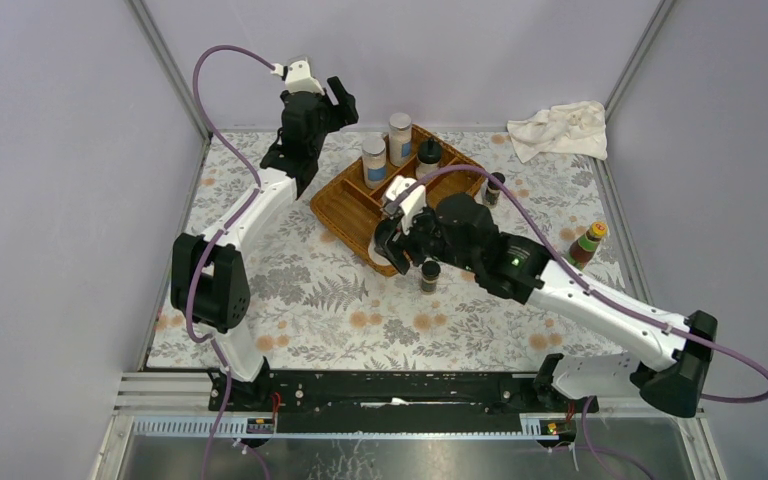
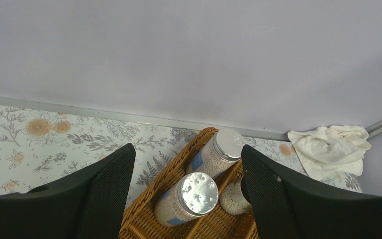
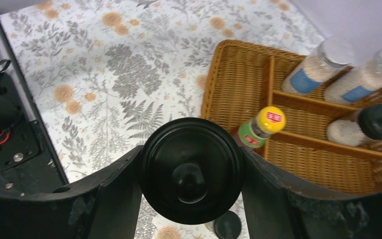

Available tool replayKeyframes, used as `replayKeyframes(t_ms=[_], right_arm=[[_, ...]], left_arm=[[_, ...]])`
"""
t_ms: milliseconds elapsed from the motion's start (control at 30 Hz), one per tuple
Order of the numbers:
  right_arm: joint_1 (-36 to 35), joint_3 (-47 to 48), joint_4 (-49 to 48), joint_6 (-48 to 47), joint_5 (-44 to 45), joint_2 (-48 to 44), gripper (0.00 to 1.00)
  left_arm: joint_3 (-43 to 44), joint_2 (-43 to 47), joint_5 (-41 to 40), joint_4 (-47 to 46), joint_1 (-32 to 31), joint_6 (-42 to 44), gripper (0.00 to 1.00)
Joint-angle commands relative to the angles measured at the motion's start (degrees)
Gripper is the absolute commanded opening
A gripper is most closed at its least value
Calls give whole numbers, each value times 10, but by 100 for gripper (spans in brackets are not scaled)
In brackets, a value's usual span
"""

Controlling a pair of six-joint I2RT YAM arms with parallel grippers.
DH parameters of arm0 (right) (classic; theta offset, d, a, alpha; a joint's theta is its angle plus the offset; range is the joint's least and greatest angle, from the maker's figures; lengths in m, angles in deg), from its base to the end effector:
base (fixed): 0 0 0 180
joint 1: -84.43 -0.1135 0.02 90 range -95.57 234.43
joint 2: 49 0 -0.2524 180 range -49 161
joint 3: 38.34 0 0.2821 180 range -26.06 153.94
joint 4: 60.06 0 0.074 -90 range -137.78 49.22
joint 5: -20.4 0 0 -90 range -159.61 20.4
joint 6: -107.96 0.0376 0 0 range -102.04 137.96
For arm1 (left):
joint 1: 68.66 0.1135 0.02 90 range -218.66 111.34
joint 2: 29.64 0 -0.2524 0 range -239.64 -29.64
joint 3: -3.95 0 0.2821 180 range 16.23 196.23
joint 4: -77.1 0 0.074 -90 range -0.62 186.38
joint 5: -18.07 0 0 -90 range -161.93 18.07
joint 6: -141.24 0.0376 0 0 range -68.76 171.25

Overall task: Organize the condiment bottles
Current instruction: Pick up the bottle from the center of the board, then place the bottle in the storage box.

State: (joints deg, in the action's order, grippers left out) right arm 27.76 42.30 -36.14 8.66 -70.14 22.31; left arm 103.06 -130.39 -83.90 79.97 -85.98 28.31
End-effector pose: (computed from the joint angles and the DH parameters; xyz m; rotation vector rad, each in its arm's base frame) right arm 0.1785 0.2721 0.3702 -1.0216 1.5615 0.5875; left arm 0.4410 -0.1294 0.3447 -0.2408 1.6428 -0.3628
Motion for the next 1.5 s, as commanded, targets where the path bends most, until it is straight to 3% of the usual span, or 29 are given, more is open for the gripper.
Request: replayKeyframes(t_ms=[0,233,367,900,1467], right_arm=[[-4,17,-24,-23,79,-47,0],[-2,30,-30,-44,196,-44,0],[19,44,-36,-48,219,-24,0],[184,76,-112,-13,111,103,0],[257,224,-157,0,6,314,0]], left_arm=[[0,7,-13,-24,-4,4,82],[-1,7,-10,-25,-5,1,82],[0,8,-10,-25,-6,2,82],[0,9,-12,-25,-7,10,82],[2,-5,-9,-26,-7,6,82]])
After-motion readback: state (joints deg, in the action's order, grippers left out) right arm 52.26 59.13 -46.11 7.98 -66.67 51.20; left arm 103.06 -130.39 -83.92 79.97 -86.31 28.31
